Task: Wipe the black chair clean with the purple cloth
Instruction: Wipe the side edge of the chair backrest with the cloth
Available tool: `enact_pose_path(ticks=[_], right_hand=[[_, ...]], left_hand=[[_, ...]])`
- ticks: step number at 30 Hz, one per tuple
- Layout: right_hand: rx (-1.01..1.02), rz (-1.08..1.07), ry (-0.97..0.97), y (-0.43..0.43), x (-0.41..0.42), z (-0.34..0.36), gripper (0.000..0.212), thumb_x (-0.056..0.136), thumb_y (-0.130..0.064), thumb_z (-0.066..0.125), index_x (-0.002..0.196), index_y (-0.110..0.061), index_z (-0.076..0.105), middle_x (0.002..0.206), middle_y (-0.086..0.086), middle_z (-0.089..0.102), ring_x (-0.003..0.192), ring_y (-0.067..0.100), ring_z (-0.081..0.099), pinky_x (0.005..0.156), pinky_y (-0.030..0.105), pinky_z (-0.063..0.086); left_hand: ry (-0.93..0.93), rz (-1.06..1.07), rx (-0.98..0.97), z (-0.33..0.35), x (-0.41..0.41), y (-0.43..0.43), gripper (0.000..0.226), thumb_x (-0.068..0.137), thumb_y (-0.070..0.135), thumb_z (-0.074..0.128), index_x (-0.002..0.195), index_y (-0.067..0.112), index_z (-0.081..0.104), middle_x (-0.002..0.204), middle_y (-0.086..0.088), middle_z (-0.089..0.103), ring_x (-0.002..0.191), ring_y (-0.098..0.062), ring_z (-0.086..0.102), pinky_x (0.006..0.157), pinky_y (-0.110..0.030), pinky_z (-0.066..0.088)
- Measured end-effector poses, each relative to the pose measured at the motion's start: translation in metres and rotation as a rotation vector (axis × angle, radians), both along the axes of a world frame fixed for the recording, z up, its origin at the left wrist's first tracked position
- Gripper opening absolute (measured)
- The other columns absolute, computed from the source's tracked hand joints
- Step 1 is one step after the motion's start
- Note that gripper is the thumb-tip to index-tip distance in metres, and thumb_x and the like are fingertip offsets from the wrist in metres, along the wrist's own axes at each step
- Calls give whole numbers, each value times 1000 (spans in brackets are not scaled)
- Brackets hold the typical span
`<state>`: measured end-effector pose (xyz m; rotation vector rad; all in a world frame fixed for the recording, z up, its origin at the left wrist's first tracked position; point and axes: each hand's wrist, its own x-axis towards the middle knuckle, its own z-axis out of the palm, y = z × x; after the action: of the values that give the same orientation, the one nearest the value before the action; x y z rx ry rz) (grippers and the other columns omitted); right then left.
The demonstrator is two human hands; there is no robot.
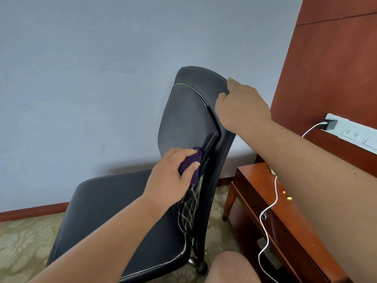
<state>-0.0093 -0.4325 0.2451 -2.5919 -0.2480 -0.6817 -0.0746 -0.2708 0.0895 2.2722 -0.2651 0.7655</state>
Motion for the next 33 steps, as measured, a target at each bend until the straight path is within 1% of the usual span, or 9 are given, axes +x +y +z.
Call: enact_pose_path(ticks=[3, 5, 8, 10, 13, 17, 23, 29, 33], right_hand=[[1, -2, -3, 2, 0, 1, 44, 94, -21, 34, 137, -16, 44, 105, 5, 51, 90, 30, 50, 71, 39, 42], [1, -1, -8, 4, 0, 1, 40, 94, -21, 34, 131, -16, 46, 101, 5, 48, 89, 29, 49, 68, 37, 40], [-6, 5, -18, 1, 2, -1, 20, 93, -22, 33, 108, -17, 45, 97, 4, 50, 86, 29, 48, 62, 35, 33], [-7, 9, -17, -2, 2, -1, 12, 93, -23, 32, 101, -18, 40, 96, 5, 51, 86, 29, 48, 62, 35, 32], [-4, 12, -15, -2, 2, -1, 16, 94, -23, 32, 105, -18, 43, 96, 5, 51, 87, 30, 50, 66, 37, 37], [0, 8, -16, -1, 2, -1, 28, 94, -23, 33, 117, -17, 48, 100, 6, 52, 88, 29, 49, 68, 37, 38], [0, 4, -10, 0, 3, 0, 12, 94, -22, 32, 100, -17, 41, 91, 5, 49, 83, 30, 50, 64, 36, 36], [5, 6, -13, 1, 2, 0, 17, 94, -22, 33, 105, -18, 44, 96, 6, 51, 85, 31, 51, 67, 37, 40], [23, 13, -27, 1, 4, -1, 10, 92, -21, 33, 96, -16, 42, 93, 7, 52, 83, 32, 49, 65, 36, 35]], left_hand=[[-42, -32, 63, 10, 0, 6, 28, 92, 38, 59, 119, 33, 60, 111, 21, 56, 101, 4, 54, 87, -8, 41], [-99, -39, 42, 22, 2, 3, 27, 92, 39, 58, 118, 33, 60, 110, 20, 57, 101, 4, 54, 86, -5, 39], [-137, -36, 76, 33, 7, -9, 29, 92, 39, 57, 120, 34, 60, 113, 18, 58, 102, -1, 55, 87, -14, 45], [-117, -34, 110, 29, 7, -12, 30, 93, 38, 59, 122, 33, 61, 114, 16, 57, 100, -3, 56, 86, -23, 49], [-74, -24, 129, 14, 4, -6, 31, 94, 37, 58, 124, 31, 61, 117, 14, 56, 99, -6, 58, 86, -28, 52], [-15, 13, 179, -5, -5, 7, 32, 94, 41, 56, 125, 33, 60, 117, 17, 55, 97, -6, 59, 84, -27, 52], [23, 33, 293, -7, -10, 15, 30, 93, 49, 48, 119, 37, 57, 111, 20, 55, 88, -6, 60, 73, -24, 51], [-142, 79, 44, 45, 1, -10, 23, 90, 51, 53, 110, 41, 58, 98, 23, 52, 88, 2, 51, 73, -7, 36], [-209, 9, 13, 73, 10, -37, 27, 91, 48, 55, 115, 36, 60, 104, 16, 54, 91, -2, 54, 79, -24, 47]])
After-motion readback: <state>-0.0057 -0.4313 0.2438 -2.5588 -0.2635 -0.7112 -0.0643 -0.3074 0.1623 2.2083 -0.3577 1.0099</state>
